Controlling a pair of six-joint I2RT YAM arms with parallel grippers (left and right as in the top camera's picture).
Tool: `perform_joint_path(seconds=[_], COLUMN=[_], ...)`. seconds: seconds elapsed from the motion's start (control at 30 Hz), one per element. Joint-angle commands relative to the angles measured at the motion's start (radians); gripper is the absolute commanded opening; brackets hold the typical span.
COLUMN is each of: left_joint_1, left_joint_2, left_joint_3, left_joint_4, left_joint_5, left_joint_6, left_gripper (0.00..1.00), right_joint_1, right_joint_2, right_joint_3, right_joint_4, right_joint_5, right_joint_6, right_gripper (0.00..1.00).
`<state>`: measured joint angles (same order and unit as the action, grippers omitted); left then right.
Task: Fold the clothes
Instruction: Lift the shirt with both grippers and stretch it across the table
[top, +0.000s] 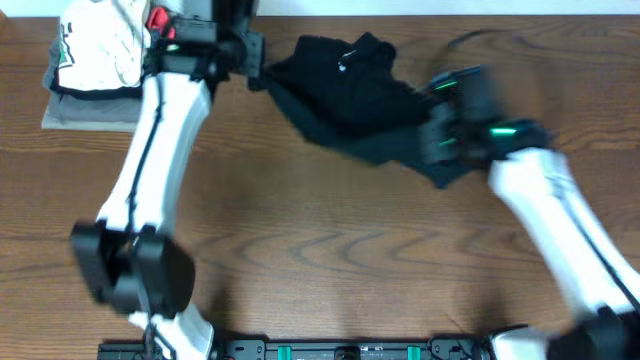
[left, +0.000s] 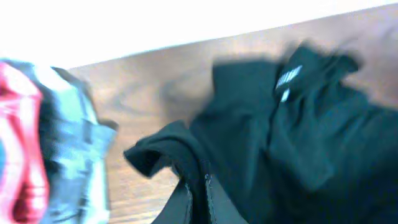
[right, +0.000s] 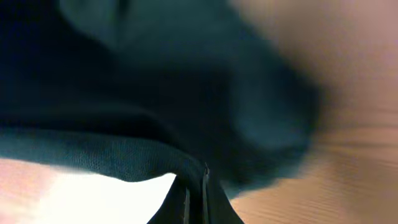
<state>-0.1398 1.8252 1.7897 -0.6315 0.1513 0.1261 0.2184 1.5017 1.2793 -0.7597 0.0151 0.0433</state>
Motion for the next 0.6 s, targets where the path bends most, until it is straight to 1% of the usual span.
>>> perform_joint_path(seconds=[0.0,0.1,0.2,0.4,0.57], left_joint_1=[0.024,0.038,0.051,0.042,0.013], left_joint_2=[-0.137,-0.195,-0.241,-0.318,-0.393], left_joint_3=[0.008,0.008,0.008,0.008,0.008], left_joint_4=[0.003,-0.004,-0.013,-0.044,-0.075], left_joint_5=[-0.014,-0.014,-0.014,-0.01,-0.01], left_joint_6=[0.012,0.012,0.012,0.017,0.073], left_gripper=[0.06,0.06,0.06,0.06,0.06], right_joint_1=[-0.141,-0.246,-0.306,-0.359,-0.368], right_joint_2=[-0.111,-0.172,-0.202,-0.21,-0.209], right_joint_3=[0.051,0.098,0.159,0.34,0.466], right_joint_4=[-0.022,-0.043,-0.07,-0.137,-0.189], right_joint_5=[-0.042,-0.057,-0.057,-0.056,-0.045], right_joint_6=[-0.026,-0.055,-0.088,-0.093,-0.099], right_gripper=[0.01,0.01,0.0,0.01,0.01])
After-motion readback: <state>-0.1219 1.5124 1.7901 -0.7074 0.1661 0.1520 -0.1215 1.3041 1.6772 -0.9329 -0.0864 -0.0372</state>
